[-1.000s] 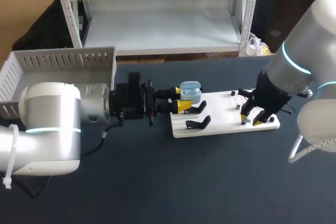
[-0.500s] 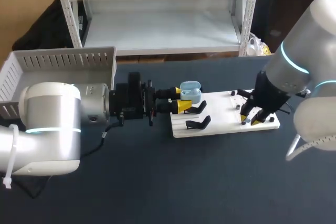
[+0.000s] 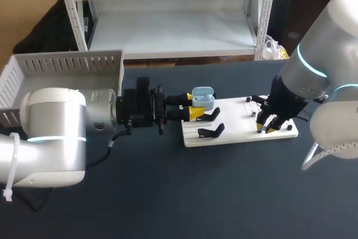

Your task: Pick up each earbud case from the left stands, insert the matching earbuds, close the lid, and place the case in the box.

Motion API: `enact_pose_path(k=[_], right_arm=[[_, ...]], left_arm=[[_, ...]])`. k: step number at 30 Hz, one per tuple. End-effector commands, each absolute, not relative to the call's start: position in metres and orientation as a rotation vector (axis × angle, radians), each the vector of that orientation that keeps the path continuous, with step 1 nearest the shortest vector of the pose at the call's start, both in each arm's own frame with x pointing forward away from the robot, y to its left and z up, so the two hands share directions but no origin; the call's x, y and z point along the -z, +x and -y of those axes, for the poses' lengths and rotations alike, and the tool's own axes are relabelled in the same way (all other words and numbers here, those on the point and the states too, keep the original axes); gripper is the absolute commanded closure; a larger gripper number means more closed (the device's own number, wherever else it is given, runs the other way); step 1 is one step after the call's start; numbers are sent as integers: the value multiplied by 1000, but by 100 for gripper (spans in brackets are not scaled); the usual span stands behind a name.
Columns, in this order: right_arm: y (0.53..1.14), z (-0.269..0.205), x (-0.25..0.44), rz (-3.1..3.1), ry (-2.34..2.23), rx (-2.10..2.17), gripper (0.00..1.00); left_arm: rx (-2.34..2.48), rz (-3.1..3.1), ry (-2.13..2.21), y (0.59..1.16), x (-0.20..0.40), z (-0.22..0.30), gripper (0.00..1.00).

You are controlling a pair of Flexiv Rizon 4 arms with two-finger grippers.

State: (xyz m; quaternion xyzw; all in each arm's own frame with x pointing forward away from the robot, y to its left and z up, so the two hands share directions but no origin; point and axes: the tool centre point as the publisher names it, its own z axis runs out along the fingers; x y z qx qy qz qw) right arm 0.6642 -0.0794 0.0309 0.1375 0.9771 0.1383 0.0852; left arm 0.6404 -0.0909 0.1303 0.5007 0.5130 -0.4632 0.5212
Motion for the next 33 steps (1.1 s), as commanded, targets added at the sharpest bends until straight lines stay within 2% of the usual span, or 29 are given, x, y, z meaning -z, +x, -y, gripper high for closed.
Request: enact_pose_path(k=[1,10,17,24,33], right_arm=[[658,82,-43,-2905,410,-409,100],[644,88,-79,-2876,414,-395,100],[631,86,-134,-2855,381,-400,100],[623,68,-194,-2872,295,-381,100],[613,24,-231,-3000,87,-254,100]], left_arm=[[1108,-1226,1196,640,-129,91,100],[1108,-1226,1196,640,-129,91,100],[1108,-1226,1196,640,-129,91,100],[1108,-1226,1196,640,-129,91,100],[1108,-1226,1196,640,-129,91,100]])
